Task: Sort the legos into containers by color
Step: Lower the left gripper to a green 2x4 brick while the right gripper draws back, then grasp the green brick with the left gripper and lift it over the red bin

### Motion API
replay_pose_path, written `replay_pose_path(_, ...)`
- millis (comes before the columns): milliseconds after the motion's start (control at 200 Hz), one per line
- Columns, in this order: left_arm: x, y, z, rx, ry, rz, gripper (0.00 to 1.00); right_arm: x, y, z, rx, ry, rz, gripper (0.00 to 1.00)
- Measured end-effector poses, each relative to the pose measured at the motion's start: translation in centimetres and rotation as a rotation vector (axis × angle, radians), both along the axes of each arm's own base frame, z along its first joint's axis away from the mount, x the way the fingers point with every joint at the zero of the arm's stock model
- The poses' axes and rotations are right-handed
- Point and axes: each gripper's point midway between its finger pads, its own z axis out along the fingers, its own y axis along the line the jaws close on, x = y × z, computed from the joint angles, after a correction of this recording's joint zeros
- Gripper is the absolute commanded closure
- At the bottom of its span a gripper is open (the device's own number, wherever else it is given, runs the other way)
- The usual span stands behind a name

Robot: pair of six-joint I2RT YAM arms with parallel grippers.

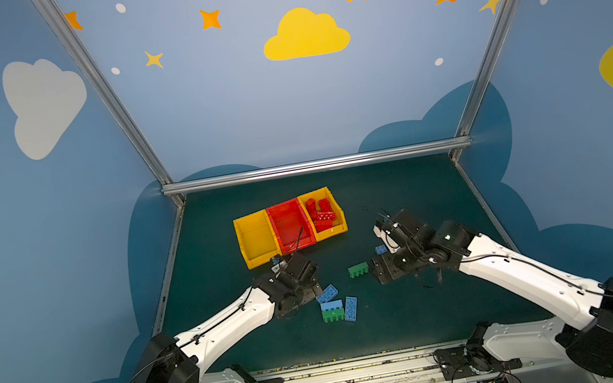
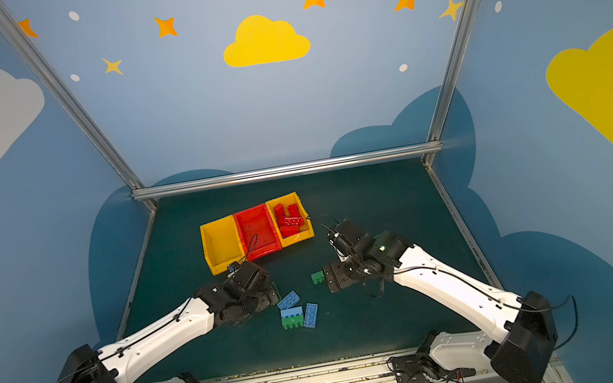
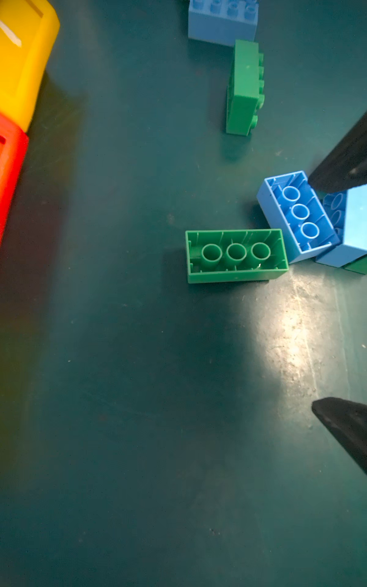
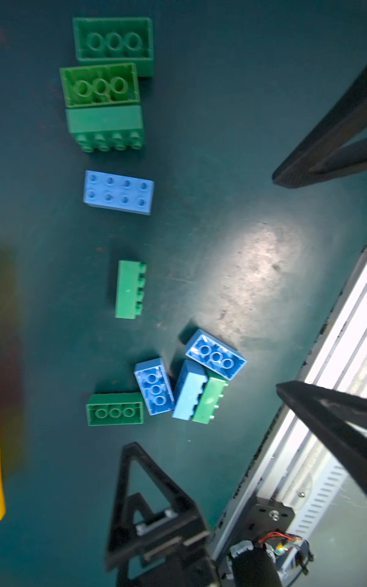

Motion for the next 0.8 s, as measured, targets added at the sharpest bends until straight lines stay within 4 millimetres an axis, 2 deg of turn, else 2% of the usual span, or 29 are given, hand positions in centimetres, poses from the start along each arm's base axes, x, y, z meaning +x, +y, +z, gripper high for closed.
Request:
replay_pose_path(160,0.5,0.0,-1.7,0.069,0.038,0.02,0.0,-1.0,-1.1,0.1,0.007,-0.016,-0.028,0.07)
replay_pose_path(420,3.1,-1.8,-2.8,0.151,0.073,-0.022,0.01,-0.3,-2.0,0.7,-0.015,-0.059,-0.074,0.07)
replay_pose_path(526,3.6,-1.9,-3.0,0.156,0.079,-0.031,0.04,-0.1,-1.9,0.5,-0.025,-0.054,-0.082,0.07)
replay_pose_path(651,3.9,-1.6,-3.5,0.15,0.096,-0.024,0.11,0.1,-1.8,0.1,-0.033,-0.044,-0.089,0.07)
replay_pose_path(801,3.9,-1.3,-5.5,0.17,0.145,-0.028,0.25,0.7,-1.6,-0.2,-0.045,-0.033,-0.1,0.07)
